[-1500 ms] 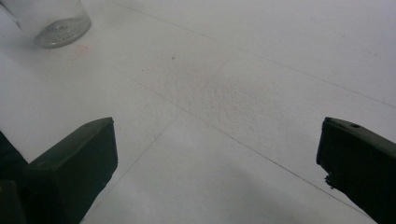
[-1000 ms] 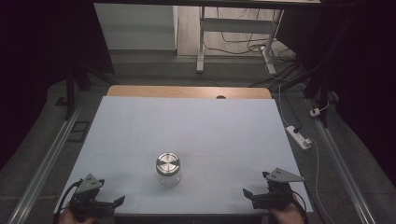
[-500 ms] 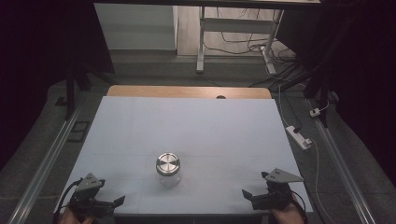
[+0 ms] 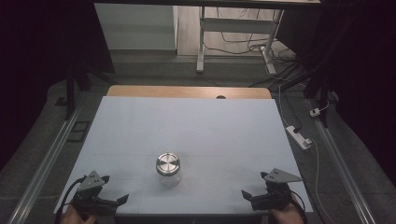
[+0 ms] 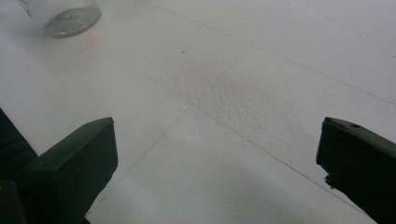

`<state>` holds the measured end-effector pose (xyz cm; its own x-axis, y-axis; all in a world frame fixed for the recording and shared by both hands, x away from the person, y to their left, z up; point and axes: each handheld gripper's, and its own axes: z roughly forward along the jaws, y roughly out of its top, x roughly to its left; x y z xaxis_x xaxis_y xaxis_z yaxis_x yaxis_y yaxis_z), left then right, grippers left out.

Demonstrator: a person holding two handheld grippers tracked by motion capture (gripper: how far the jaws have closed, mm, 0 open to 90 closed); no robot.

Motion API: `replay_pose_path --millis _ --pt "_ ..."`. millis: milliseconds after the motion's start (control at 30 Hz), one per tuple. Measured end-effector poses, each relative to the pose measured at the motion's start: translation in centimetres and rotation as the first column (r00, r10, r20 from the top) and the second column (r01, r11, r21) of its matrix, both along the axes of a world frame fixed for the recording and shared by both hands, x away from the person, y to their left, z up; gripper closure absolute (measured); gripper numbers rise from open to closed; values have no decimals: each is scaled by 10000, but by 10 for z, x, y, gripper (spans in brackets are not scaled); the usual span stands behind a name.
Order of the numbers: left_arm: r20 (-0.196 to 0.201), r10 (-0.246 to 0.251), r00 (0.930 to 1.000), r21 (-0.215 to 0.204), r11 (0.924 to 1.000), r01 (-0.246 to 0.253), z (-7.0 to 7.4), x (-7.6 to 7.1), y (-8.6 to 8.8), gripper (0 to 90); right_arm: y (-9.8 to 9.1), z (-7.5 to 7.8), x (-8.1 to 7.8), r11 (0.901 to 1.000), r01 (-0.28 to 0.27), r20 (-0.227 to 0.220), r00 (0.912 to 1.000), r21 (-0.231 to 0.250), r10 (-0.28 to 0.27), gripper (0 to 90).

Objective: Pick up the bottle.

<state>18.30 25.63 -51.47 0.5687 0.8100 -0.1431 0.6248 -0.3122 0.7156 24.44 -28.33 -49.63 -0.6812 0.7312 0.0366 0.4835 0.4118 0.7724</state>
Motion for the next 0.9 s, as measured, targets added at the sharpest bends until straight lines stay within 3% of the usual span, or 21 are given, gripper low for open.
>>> replay_pose_path --millis 133,300,467,767,900 --pt "37 -169 9999 3 9999 169 0 3 -4 0 1 0 0 10000 -24 -9 10000 -54 24 0" --pt "479 -455 9978 329 9985 439 3 7 -12 0 1 0 0 9999 -59 -21 10000 -103 59 0" --pt "630 -656 9959 250 9976 641 3 12 -17 0 1 0 0 9999 -80 -61 9999 -128 80 0" --pt "704 -967 9928 -284 9947 989 3 22 -28 1 2 -1 1 9999 -98 -101 9999 -125 97 0" --pt "878 -1103 9900 -111 9937 1117 3 26 -37 0 2 -1 1 9999 -89 -116 9999 -117 88 0"
